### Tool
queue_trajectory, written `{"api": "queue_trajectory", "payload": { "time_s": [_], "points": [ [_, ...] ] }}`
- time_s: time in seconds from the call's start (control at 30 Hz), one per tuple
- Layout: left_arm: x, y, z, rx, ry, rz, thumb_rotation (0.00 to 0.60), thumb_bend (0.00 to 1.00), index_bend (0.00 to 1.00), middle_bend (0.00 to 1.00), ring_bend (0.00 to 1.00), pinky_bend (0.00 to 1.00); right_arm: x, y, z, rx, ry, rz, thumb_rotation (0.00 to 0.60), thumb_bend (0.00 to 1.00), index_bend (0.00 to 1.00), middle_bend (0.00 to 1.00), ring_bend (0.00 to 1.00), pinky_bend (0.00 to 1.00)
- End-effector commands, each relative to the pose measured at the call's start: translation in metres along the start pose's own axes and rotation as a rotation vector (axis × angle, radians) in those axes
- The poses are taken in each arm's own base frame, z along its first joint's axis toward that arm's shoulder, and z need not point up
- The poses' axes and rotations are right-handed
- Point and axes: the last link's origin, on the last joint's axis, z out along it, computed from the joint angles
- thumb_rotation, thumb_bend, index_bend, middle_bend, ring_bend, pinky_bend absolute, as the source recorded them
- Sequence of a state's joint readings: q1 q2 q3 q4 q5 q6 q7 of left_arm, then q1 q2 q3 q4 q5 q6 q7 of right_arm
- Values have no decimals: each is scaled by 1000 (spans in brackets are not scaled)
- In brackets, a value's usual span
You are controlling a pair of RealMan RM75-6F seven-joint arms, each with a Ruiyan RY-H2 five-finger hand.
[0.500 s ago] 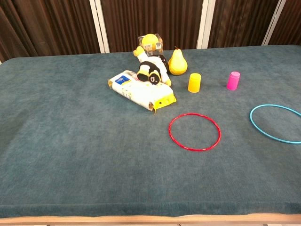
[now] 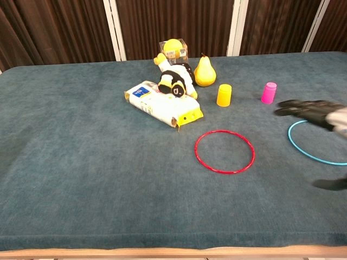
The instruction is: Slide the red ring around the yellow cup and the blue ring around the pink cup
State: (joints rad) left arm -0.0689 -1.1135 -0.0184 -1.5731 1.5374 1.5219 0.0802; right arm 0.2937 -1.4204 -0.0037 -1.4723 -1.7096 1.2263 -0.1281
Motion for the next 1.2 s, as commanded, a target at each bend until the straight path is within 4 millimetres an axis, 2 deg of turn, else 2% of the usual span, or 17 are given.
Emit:
{"api": "queue_trajectory", "payload": {
  "time_s": [0.03,0.13,0.37,0.83,1.2],
  "points": [
    [2,-2,-2,0,3,-5,600,428,0,0,0,189,-14,-14,47,68,-49,8,600,268,258,0,0,0],
    [3,-4,-3,1,4,-11,600,429,0,0,0,190,-24,-21,66,91,-85,12,600,323,401,0,0,0],
    [6,-7,-5,4,3,-20,600,429,0,0,0,189,-46,-30,88,110,-121,7,600,422,543,0,0,0],
    [6,-8,-5,4,0,-24,600,429,0,0,0,190,-53,-29,97,99,-110,21,600,451,598,0,0,0],
    [6,-8,-4,7,0,-23,600,429,0,0,0,190,-52,-29,96,107,-92,36,600,451,619,0,0,0]
  ]
}}
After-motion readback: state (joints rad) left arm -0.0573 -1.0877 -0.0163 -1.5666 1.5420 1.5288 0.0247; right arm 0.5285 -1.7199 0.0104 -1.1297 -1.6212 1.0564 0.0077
